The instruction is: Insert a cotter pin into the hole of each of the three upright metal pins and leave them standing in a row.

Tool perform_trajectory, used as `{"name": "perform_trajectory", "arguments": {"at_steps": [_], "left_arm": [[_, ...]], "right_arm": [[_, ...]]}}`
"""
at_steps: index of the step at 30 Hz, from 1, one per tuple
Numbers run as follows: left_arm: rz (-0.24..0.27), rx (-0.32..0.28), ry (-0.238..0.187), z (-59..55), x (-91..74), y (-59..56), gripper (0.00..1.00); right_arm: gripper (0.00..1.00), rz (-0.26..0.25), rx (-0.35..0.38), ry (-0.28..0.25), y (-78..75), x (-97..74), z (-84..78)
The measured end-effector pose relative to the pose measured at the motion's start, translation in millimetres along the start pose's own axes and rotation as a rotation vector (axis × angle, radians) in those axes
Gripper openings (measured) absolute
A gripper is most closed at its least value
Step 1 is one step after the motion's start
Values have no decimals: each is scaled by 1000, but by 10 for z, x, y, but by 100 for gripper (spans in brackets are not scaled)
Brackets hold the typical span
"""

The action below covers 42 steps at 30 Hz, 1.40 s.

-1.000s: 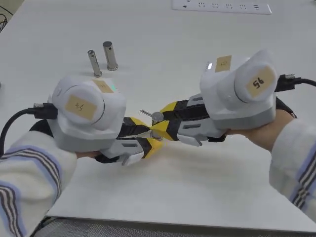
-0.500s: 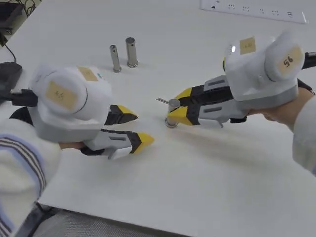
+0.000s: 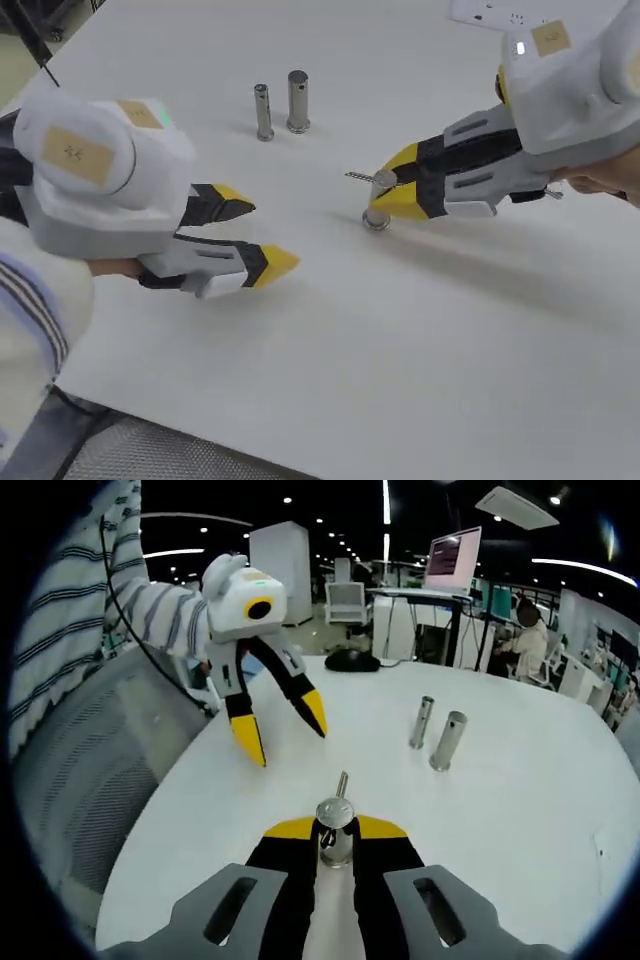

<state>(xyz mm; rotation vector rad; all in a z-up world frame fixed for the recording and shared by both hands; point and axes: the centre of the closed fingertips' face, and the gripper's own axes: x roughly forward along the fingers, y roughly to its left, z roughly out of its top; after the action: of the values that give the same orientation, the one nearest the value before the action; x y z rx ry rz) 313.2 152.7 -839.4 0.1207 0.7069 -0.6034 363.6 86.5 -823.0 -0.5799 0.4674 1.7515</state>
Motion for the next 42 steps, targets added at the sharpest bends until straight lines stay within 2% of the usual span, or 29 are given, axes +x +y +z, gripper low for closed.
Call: {"name": "perform_trajectory", "arguments": {"at_steps": [4, 5, 11, 16, 17, 20, 21, 23, 27, 31, 36, 42], "left_arm": [[7, -14, -7, 20, 4, 36, 41], [8, -16, -9, 23, 6, 40, 41], [6, -35, -14, 33, 8, 50, 42], [8, -40, -12, 26, 9, 63, 43], [10, -40, -14, 30, 9, 67, 43], [10, -41, -17, 36, 7, 68, 43], [10, -39, -17, 35, 4, 69, 43], [10, -37, -17, 34, 0, 73, 43], [26, -39, -22, 45, -21, 121, 44], [43, -46, -32, 66, -50, 200, 45], [61, -63, -47, 91, -70, 301, 45], [71, -74, -59, 123, -65, 359, 47]], "right_arm": [[12, 30, -16, 12, -11, 33, -45], [12, 37, -26, -6, -7, 42, -22], [13, 47, -2, -9, 49, 34, -12], [14, 35, 14, -19, 46, 34, 0], [14, 22, 49, -28, 38, 44, 3], [16, 8, 49, -48, 44, 45, 33], [20, -3, 61, -74, 45, 40, 81], [28, -21, 64, -84, 30, 31, 118], [30, -44, 81, -100, 21, 0, 167], [38, -100, 111, -127, 38, -93, 239], [45, -161, 133, -160, 146, -229, 346], [58, -222, 204, -167, 229, -372, 321]]}}
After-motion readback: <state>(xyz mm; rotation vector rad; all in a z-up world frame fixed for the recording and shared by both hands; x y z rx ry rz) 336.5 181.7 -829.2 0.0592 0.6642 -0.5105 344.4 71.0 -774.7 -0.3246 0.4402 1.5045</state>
